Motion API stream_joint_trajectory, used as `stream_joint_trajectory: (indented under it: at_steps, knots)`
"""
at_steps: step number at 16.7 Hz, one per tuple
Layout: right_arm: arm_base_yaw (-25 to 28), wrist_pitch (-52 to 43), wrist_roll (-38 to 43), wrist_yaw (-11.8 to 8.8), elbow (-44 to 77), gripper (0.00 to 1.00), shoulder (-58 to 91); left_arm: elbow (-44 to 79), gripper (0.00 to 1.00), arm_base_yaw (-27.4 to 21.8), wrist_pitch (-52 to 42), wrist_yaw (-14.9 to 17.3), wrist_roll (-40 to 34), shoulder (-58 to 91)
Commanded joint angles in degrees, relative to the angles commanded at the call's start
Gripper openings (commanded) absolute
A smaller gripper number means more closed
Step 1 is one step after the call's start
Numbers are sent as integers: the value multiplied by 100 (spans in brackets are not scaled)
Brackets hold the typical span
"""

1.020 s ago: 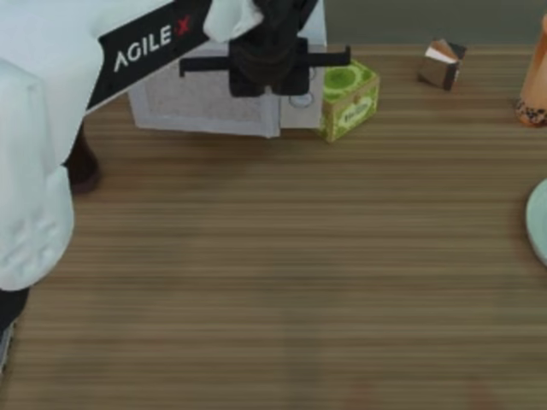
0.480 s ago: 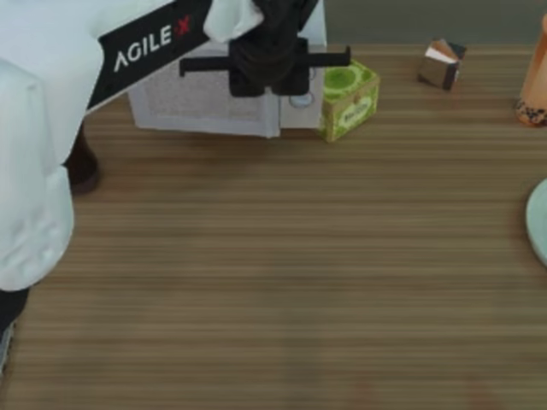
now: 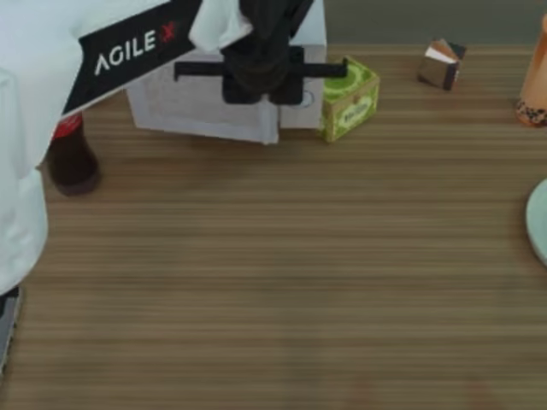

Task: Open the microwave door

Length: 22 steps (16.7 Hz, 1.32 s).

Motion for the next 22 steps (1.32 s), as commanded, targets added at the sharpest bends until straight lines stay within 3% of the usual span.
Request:
stream_joint_trajectory:
  at_steps: [22]
  knots:
    - [0, 0, 0, 0, 0, 100, 0, -228, 0, 10, 128, 60, 137, -139]
